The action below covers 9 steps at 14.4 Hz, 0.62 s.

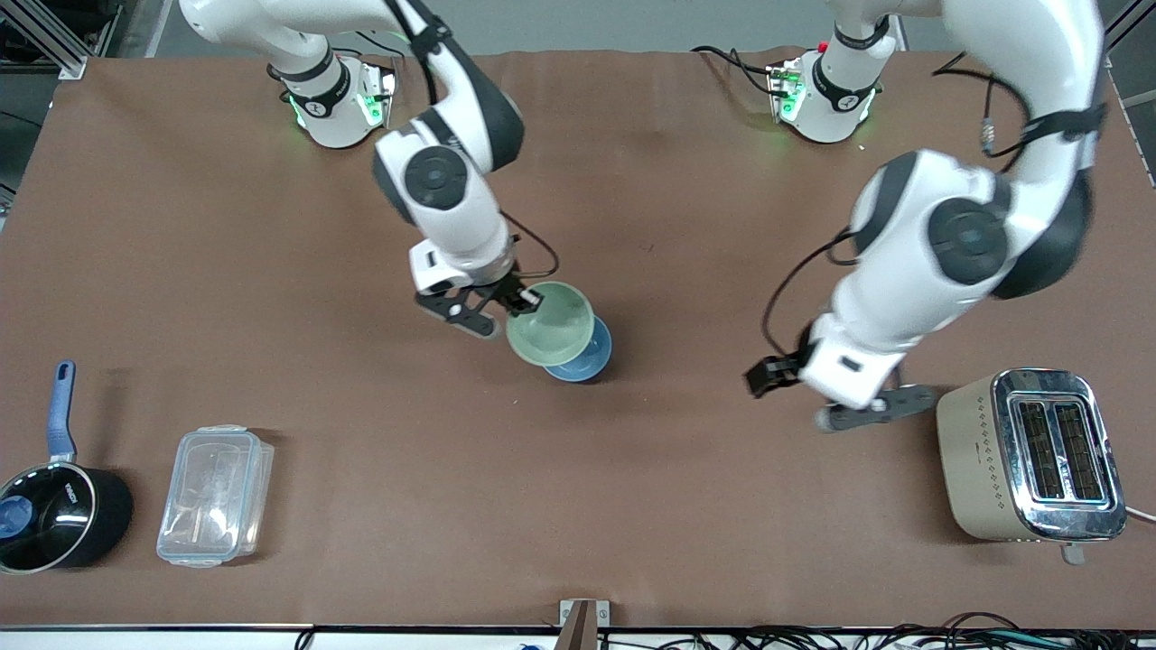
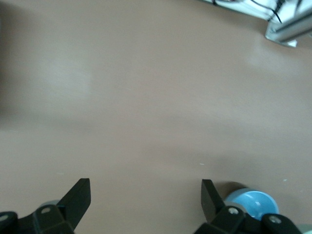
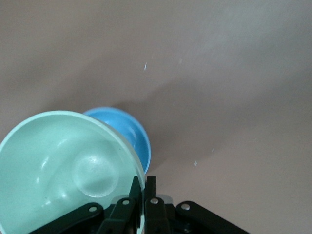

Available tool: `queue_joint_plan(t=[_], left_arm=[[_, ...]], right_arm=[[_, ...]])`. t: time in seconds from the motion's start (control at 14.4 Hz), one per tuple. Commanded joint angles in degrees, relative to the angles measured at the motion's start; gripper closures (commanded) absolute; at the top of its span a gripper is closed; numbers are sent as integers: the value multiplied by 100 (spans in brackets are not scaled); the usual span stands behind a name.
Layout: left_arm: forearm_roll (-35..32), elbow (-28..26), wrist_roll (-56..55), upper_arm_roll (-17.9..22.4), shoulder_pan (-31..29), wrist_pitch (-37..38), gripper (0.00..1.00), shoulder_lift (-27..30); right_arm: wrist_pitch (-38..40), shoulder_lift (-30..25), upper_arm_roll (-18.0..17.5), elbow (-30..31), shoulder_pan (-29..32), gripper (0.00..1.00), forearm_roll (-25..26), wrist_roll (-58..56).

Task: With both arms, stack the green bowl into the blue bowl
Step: 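Release the blue bowl and lift the left gripper away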

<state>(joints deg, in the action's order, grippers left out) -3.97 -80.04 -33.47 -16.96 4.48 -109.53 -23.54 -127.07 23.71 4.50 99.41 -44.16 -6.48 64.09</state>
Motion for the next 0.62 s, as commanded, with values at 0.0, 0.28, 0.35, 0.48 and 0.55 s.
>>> queue_joint_plan(t=[0.0,0.28,0.35,0.48,0.55], left_arm=[[-130,-153,585,-26,-368,439,0,489],[-113,-108,895,-62,-720,950,0,859],[-113,-108,965,-35,-720,994,0,955],[-122,-108,1158,-26,-738,1082,0,1061],[-122,-108,1272,-35,-807,1161,0,1140]], right_arm=[[-186,309,86,-124,-311,99,164,402],[-582,679,94,-159,-409,99,182,526],[-574,740,94,-229,-400,99,182,526],[-635,880,112,-273,-365,99,182,535],[-714,977,112,-325,-356,99,191,526]])
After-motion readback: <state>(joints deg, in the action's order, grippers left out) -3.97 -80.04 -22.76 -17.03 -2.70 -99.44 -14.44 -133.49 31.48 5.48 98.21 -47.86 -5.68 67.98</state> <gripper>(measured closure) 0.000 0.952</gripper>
